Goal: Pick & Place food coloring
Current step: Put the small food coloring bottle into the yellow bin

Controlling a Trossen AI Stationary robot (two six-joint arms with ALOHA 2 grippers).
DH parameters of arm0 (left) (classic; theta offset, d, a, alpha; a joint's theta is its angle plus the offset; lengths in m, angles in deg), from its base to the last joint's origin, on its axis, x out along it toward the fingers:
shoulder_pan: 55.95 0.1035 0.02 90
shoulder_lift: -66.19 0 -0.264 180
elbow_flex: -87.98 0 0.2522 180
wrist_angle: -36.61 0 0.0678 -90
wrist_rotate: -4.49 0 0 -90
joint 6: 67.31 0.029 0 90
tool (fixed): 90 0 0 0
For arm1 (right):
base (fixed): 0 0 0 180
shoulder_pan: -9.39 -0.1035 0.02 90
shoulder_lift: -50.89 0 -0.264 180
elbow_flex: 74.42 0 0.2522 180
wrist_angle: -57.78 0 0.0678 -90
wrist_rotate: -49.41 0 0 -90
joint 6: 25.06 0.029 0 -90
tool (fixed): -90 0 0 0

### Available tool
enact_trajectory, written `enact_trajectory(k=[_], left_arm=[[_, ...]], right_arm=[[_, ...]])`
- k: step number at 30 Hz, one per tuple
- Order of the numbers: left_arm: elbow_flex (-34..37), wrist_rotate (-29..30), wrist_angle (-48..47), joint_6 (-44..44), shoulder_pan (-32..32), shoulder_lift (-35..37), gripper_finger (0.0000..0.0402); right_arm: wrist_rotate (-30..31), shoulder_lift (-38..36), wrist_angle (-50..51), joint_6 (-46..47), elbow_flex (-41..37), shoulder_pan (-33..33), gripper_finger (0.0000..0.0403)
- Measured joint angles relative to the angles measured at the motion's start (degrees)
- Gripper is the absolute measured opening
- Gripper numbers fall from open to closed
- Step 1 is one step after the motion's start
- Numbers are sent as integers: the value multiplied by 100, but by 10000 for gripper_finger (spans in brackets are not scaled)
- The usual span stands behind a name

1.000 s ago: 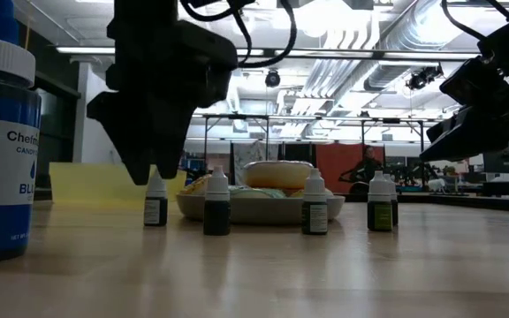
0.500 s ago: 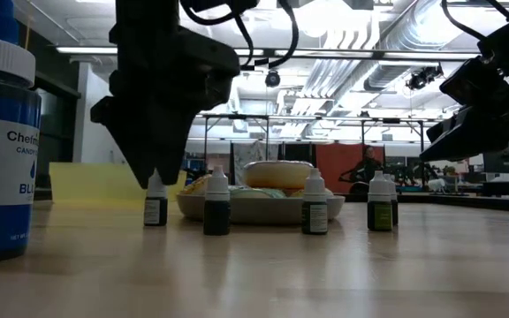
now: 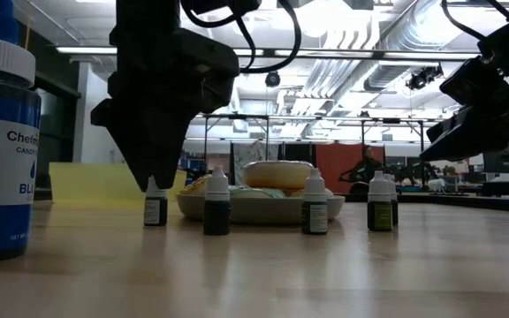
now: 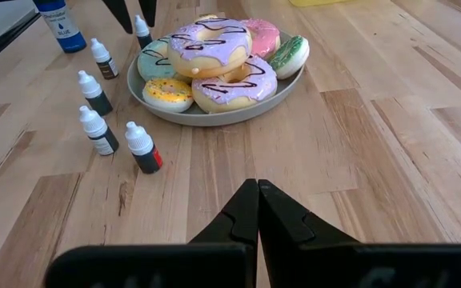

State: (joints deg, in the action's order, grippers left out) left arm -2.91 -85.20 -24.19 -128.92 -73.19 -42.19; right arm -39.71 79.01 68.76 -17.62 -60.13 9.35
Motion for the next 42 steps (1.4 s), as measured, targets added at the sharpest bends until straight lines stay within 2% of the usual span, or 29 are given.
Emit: enact_trajectory(k=[16, 20, 31, 38, 42], left_arm=[[-3, 25, -56, 204, 0, 11, 48], [-173, 26, -373, 376, 0, 7, 32], [-1644, 239, -2149, 889, 0, 7, 37], [-2877, 966, -3503, 890, 0, 13, 37], [-3104, 1353, -3926, 832, 86, 219, 37]], right_arm=[[0, 0, 0, 0, -2, 1, 0], [-1, -2, 1, 0, -2, -1, 0], [-2, 0, 2, 0, 0, -1, 0], [-1, -1, 0, 0, -1, -1, 0], [-2, 0, 0, 0, 0, 1, 0]])
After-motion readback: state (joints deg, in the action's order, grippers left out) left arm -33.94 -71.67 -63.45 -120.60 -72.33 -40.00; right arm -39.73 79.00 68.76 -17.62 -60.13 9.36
